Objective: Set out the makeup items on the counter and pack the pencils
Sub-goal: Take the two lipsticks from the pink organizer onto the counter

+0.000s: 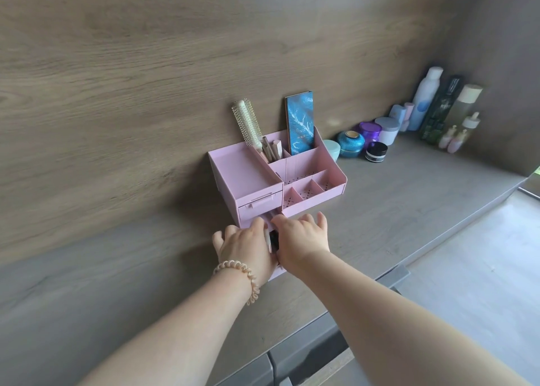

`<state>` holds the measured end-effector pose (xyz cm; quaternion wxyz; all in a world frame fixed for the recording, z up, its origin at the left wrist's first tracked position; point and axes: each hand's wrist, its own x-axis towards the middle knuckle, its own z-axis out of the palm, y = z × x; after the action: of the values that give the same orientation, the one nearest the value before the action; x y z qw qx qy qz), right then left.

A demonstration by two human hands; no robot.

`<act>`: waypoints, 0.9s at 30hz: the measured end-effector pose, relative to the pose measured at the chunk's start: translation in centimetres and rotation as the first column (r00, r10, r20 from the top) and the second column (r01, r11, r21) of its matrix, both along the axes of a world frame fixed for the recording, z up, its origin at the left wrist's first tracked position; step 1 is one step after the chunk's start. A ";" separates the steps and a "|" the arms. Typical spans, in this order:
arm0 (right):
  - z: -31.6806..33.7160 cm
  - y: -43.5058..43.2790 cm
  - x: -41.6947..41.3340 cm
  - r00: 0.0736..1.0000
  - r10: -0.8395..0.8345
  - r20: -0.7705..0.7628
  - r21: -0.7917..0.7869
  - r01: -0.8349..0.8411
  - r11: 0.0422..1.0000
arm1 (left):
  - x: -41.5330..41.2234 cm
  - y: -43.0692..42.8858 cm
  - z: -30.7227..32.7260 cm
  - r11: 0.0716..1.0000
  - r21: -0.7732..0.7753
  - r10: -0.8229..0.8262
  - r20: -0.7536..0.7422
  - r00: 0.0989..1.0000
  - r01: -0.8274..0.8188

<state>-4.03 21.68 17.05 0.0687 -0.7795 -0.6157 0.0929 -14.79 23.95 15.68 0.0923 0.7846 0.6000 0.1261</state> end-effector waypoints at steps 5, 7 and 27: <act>-0.4 -0.6 -0.2 0.993 -0.088 -0.083 0.147 0.100 0.984 | -0.3 -0.9 -0.1 0.995 0.096 0.026 0.154 0.988 -0.041; -0.1 -1.2 -0.2 0.970 -0.156 -0.186 0.208 0.194 0.959 | -0.5 -1.2 0.2 0.987 0.152 0.014 0.286 0.958 -0.060; 5.2 -28.7 13.6 0.653 -0.438 -0.618 0.462 0.753 0.469 | 18.7 -20.6 6.4 0.773 -0.063 -0.434 0.672 0.600 0.631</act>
<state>9.59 -7.04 22.24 0.5094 -0.8229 -0.2515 -0.0097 3.90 3.35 22.12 0.4341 0.8178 0.2806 0.2529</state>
